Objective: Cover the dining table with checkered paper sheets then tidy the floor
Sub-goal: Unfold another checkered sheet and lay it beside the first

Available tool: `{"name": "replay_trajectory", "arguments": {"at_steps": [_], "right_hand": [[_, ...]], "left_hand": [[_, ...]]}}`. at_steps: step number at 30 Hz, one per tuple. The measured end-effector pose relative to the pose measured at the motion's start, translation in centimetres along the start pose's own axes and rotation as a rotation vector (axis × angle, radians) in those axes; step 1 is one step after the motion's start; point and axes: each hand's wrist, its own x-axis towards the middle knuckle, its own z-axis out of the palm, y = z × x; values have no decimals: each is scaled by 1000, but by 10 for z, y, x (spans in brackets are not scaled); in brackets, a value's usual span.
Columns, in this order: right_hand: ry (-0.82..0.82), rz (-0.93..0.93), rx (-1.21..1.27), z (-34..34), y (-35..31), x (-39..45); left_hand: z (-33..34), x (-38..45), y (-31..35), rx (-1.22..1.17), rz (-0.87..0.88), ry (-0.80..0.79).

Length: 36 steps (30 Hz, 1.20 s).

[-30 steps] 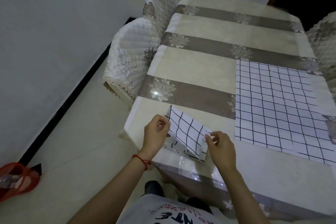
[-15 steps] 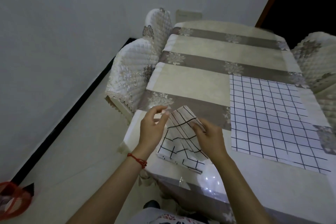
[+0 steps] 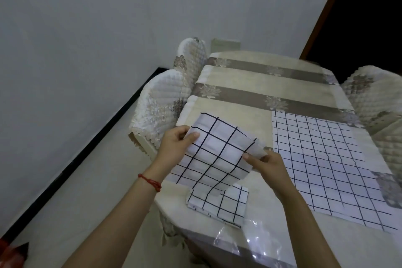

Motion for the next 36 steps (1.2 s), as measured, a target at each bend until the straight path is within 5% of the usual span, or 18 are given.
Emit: {"name": "replay_trajectory", "arguments": {"at_steps": [4, 7, 11, 17, 22, 29, 36], "right_hand": [[85, 67, 70, 12, -6, 4], [167, 45, 38, 22, -13, 11], [185, 23, 115, 35, -23, 19], [158, -108, 75, 52, -38, 22], [66, -154, 33, 55, -37, 19], [-97, -148, -28, 46, -36, 18], [102, -166, -35, 20, -40, 25]], "left_hand": [[2, 1, 0, -22, -84, 132], [7, -2, 1, 190, -82, 331], [27, -22, 11, 264, 36, 220], [52, -34, 28, -55, -151, 0], [48, -30, 36, -331, -275, 77], [36, -19, 36, -345, -304, 199], [-8, 1, 29, -326, -344, 307]]}}
